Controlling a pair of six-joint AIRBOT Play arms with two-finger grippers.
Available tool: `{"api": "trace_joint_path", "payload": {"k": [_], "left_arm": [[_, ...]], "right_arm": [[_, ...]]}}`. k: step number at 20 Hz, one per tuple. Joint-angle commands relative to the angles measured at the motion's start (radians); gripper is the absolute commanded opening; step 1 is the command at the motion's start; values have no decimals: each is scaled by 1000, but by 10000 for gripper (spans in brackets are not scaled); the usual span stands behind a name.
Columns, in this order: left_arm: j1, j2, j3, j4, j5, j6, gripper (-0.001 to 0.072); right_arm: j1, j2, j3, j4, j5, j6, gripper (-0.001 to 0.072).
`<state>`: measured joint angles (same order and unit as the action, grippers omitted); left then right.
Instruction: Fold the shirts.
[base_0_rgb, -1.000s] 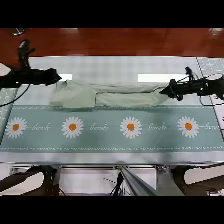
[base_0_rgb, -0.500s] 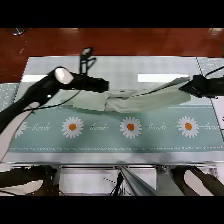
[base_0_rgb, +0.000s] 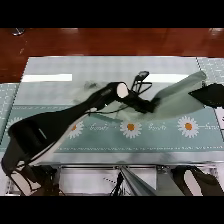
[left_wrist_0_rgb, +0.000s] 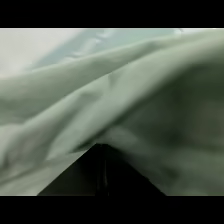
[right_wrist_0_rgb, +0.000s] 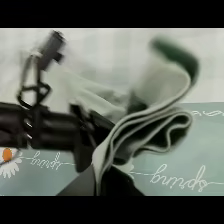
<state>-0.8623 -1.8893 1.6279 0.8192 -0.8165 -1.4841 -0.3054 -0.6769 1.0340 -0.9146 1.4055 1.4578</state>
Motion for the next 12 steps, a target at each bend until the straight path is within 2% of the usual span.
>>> {"api": "trace_joint_path", "payload": {"k": [1, 3, 7, 9, 12], "left_arm": [[-62, -62, 65, -90, -56, -21, 26], [4, -32, 64, -90, -72, -21, 26], [283, 100, 42, -63, -211, -4, 26], [436, 246, -53, -5, -225, 17, 26], [655, 554, -323, 30, -212, 62, 26]], "right_arm": [[4, 19, -1, 12, -14, 7, 17], [4, 17, -1, 24, -14, 7, 17], [41, 8, 0, 93, -43, 0, 17], [148, -32, 0, 151, -98, -16, 17], [353, -167, 35, 158, -255, -14, 17]]}}
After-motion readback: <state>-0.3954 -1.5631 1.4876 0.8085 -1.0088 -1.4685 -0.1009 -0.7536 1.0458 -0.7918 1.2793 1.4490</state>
